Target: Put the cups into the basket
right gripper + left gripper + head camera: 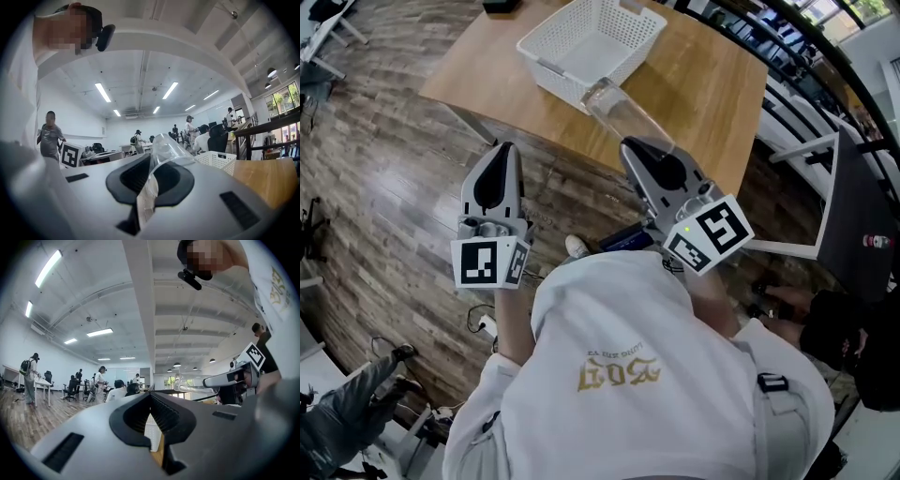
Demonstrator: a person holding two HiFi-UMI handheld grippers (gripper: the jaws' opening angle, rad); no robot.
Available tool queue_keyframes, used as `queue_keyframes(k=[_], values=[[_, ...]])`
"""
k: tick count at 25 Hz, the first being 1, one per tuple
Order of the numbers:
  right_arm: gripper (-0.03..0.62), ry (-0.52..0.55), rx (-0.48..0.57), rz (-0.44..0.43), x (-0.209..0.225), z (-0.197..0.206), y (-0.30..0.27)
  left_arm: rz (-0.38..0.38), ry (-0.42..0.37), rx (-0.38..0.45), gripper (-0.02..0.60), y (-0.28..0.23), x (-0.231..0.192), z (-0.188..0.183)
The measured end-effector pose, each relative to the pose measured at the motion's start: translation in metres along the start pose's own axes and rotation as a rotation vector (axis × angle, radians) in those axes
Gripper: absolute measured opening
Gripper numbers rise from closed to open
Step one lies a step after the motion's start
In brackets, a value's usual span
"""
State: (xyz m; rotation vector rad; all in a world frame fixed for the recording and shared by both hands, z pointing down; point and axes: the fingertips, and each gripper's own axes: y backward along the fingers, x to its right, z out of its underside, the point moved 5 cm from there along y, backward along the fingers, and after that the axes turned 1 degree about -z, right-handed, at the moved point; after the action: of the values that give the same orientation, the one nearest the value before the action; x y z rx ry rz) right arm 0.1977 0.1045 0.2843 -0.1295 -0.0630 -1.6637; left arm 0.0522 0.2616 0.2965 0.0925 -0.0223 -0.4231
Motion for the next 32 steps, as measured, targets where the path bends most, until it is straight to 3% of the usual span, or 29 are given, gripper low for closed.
queue_keyframes(k=[15,21,32], values=[[0.025,-0.037,-0.031,0.087,0.012,0.008,-0.024,0.055,0.033,-0.032,0.006,-0.031,-0.029,0.016],[0.025,-0.040,-0.050,0.093,0.047,0.007,-0.025,0.045,0.028,-0.038,0.006,-0.062,-0.028,0.021],[0.025,-0.054,-0.055,0.053,0.117,0.000,-0.091,0.020,0.025,-0.046,0.006,-0.150,-0.067,0.024]])
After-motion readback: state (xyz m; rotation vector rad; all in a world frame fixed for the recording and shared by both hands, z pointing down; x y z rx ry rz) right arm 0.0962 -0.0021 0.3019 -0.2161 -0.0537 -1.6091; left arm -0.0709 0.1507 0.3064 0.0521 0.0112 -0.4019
